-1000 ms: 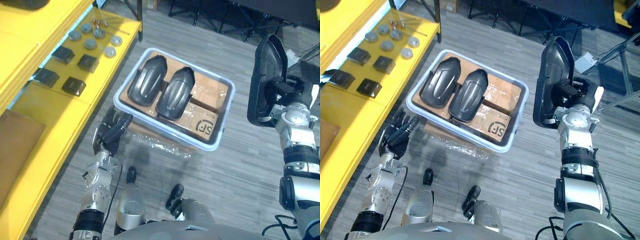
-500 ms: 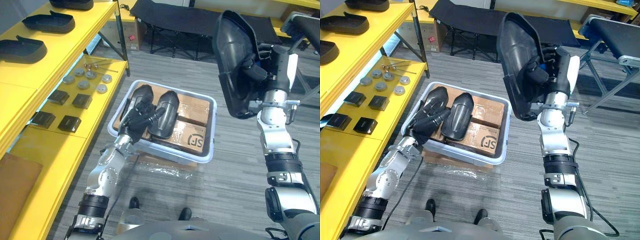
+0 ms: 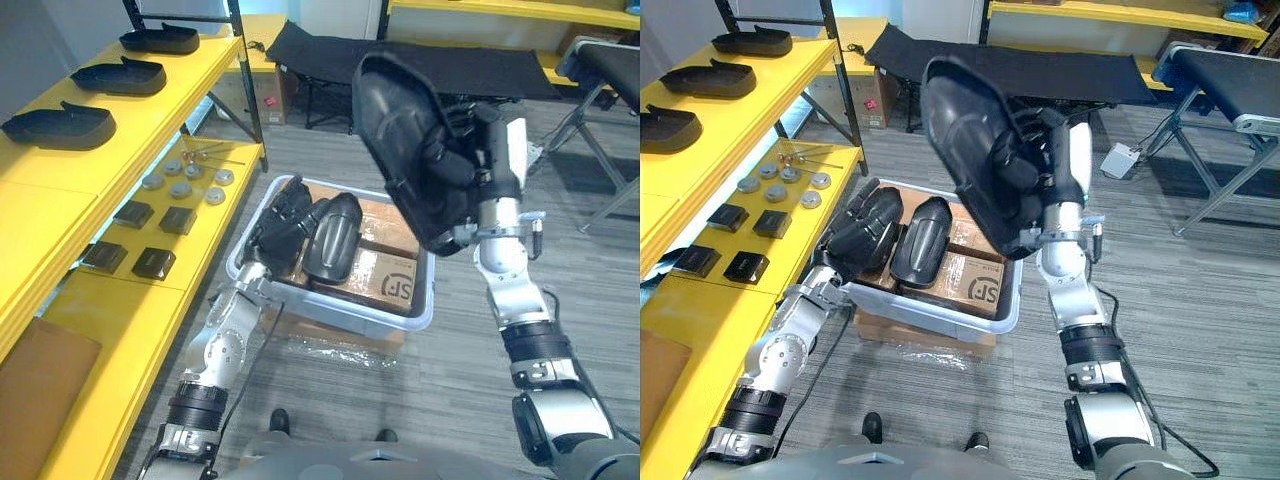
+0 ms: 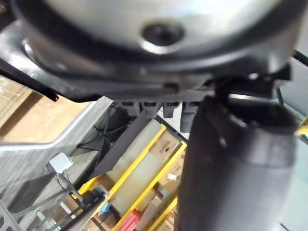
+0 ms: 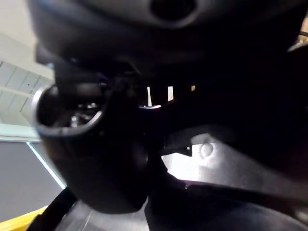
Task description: Walk over and take three plastic housings, then place them on the shelf
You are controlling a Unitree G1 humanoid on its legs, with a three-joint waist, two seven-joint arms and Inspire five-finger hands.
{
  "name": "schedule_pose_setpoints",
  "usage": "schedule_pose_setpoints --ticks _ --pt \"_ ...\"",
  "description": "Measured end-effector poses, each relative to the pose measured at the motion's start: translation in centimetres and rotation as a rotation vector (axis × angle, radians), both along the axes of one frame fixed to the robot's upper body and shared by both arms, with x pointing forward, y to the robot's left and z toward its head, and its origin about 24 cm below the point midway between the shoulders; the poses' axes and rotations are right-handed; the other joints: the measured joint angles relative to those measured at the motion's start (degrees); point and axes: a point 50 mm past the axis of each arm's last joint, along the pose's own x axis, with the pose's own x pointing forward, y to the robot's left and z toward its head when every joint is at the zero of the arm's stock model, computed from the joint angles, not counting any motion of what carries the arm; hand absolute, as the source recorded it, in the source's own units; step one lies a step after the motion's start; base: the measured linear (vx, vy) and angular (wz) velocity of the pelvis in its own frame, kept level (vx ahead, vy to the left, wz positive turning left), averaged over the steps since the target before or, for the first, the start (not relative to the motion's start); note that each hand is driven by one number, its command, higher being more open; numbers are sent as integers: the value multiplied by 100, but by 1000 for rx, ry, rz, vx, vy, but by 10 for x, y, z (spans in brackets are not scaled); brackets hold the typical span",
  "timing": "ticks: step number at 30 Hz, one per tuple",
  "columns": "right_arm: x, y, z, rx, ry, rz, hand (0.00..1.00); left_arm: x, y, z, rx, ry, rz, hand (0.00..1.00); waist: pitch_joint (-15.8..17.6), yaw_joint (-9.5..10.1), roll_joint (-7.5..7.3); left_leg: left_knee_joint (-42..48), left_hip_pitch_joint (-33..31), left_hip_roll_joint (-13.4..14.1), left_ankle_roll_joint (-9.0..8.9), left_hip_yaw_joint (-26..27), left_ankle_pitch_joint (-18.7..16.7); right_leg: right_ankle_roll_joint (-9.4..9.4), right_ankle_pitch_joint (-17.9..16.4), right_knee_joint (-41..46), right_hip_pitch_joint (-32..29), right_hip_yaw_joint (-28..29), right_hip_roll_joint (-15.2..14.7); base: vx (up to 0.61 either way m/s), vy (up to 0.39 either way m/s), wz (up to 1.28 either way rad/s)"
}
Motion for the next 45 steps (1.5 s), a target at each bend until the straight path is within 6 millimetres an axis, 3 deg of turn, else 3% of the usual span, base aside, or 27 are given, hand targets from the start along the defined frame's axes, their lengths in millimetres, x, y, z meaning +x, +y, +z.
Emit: schedule_pose_setpoints --ticks 7,11,18,23,30,33,34,39,45 --pt "-6 32 -31 2 99 93 0 -4 -35 -1 1 -6 -143 100 -30 -7 9 -2 -3 -27 27 -9 19 -5 42 -7 -1 7 -26 0 0 0" --pt "-6 41 -46 2 153 115 0 -1 -53 9 3 -41 -214 100 -50 4 1 -3 -3 -32 37 -9 26 -15 63 -10 -4 11 -30 0 0 0" --pt "-8 49 -49 13 150 126 0 -1 -58 8 25 -35 -228 100 -82 -7 -21 -2 -4 -33 46 -10 37 -25 87 -13 -8 17 -29 0 0 0" --pt "-9 58 -55 4 170 148 0 -3 -63 2 53 5 -241 100 -166 -1 -119 8 -17 -37 48 -26 42 -32 99 -25 -8 7 -31 0 0 0" --pt "-9 58 -69 -10 226 142 0 -1 -63 -8 289 43 -219 100 -192 21 -154 28 -49 -47 63 -68 53 -41 131 -46 -9 -15 -38 -3 1 1" --pt "-9 58 -69 -17 228 146 0 -1 -64 -10 308 53 -209 100 -192 31 -154 28 -54 -42 63 -107 68 -49 139 -46 -9 -23 -31 0 0 0" --pt "-9 59 -69 -18 227 147 0 -1 -64 -10 310 57 -203 0 -192 40 -154 28 -54 -39 60 -112 73 -53 143 -46 -9 -23 -27 0 0 0" --pt "-9 60 -68 -22 211 138 0 -1 -62 -13 315 73 -177 0 -192 104 -154 26 -53 -4 39 -122 94 -69 152 -49 -14 -23 11 0 0 0" --pt "-9 68 -66 -20 194 153 0 1 -52 -34 311 177 -123 0 -193 155 -152 4 -51 52 1 -149 131 -90 139 -49 -15 -48 59 0 0 0"
